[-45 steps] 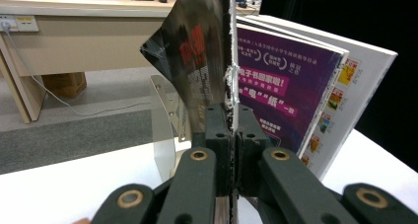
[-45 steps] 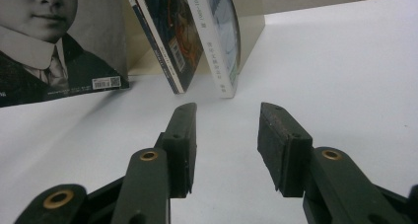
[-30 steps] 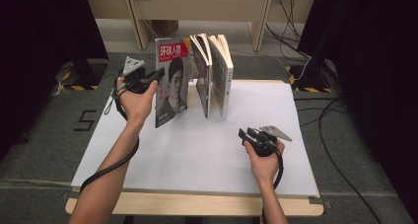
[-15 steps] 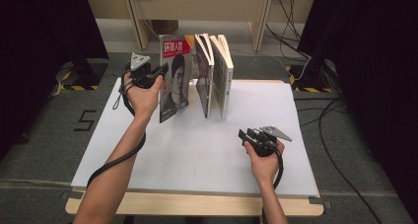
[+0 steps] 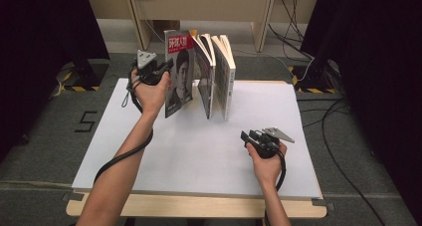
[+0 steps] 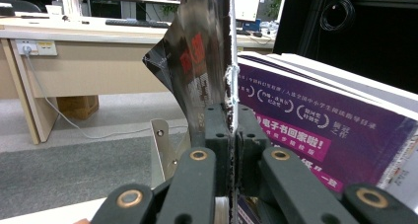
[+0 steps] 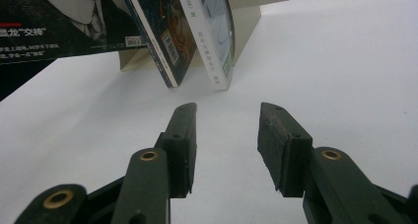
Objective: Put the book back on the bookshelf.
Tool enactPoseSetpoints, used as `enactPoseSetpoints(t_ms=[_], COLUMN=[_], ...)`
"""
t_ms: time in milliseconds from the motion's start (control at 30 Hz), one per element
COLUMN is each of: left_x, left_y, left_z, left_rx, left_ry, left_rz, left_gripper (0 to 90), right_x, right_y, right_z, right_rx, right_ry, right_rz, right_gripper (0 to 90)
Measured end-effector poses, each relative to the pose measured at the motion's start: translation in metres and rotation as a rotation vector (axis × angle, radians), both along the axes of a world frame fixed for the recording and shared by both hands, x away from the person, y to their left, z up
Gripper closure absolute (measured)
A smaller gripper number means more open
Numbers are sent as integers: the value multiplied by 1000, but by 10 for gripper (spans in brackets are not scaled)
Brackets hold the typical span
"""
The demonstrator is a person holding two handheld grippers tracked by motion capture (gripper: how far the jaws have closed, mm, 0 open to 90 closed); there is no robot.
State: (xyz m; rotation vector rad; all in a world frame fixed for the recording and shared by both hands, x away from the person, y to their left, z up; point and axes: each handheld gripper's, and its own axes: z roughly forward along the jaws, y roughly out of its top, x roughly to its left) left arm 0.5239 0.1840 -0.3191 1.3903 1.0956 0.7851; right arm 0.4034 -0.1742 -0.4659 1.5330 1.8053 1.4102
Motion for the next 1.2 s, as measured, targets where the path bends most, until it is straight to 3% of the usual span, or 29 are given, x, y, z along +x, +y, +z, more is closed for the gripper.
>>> enactPoseSetpoints(t_ms=[300,633,767,867,933,1200], left_x=[5,-2,-7,-10,-12,-19], left_y=[-3,0,1,1,3,6], left_z=[-18,-40,-45,-47,-48,-47], left_rx=[-2,47,66,79,89,66], left_ry=[-33,-42,-51,-49,-28,9], left_rz=[13,-2,-7,-16,-29,-50], left_gripper=[861,851,844,837,830,781], right_x=[0,-1,-1,0,0,0], right_y=[0,-2,-1,-2,-2,-2], right_z=[-1,-2,-3,-5,-5,-7], right_rx=[9,-4,9,4,0,-5], right_ry=[12,15,36,36,37,50], right_rz=[-4,-1,-3,4,6,2], right_gripper=[597,596,596,596,596,595])
